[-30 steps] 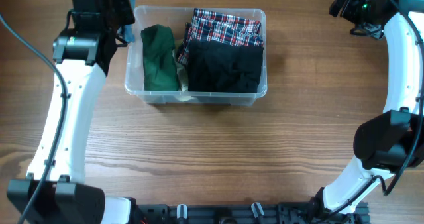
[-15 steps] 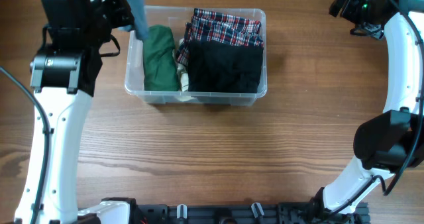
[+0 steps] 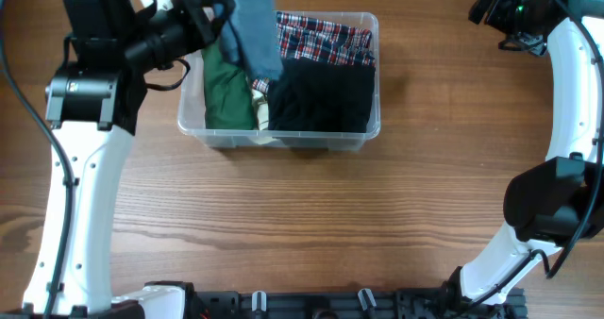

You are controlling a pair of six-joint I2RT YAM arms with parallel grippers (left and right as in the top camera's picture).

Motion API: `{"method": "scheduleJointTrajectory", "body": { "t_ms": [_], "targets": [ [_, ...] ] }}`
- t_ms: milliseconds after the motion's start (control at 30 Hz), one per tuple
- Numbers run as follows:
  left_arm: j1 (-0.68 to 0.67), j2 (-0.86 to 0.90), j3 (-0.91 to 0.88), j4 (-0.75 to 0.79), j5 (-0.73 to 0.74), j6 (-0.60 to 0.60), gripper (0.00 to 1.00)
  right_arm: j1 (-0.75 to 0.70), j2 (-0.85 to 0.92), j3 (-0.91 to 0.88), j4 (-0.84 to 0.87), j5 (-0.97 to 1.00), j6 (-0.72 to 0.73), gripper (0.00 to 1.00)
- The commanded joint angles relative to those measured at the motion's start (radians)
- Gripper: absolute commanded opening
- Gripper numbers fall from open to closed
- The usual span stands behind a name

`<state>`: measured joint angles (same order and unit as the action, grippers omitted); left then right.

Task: Pack container
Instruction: 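Lower the denim cloth into the bin beside the green cloth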

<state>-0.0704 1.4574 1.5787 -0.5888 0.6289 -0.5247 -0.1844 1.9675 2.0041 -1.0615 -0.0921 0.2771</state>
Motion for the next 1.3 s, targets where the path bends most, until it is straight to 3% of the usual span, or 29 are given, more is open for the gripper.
{"method": "scheduleJointTrajectory", "body": {
  "t_ms": [0, 267, 700, 900, 1267],
  "targets": [
    [0.003, 0.029, 0.016, -0.008, 0.170, -0.039, 0.04, 0.005, 0.005, -0.003, 0.003, 0.010, 0.014, 1.00],
    [0.003, 0.138, -0.008, -0.033, 0.247, -0.033, 0.04, 0.005, 0.005, -0.003, 0.003, 0.010, 0.014, 1.00],
    [0.023, 0.262, -0.008, -0.085, 0.237, 0.048, 0.04, 0.005, 0.005, -0.003, 0.002, 0.010, 0.014, 1.00],
    [0.058, 0.271, -0.008, -0.167, 0.108, 0.083, 0.04, 0.005, 0.005, -0.003, 0.003, 0.010, 0.014, 1.00],
    [0.142, 0.273, -0.008, -0.288, 0.023, 0.178, 0.04, 0.005, 0.005, -0.003, 0.003, 0.010, 0.014, 1.00]
  ]
}}
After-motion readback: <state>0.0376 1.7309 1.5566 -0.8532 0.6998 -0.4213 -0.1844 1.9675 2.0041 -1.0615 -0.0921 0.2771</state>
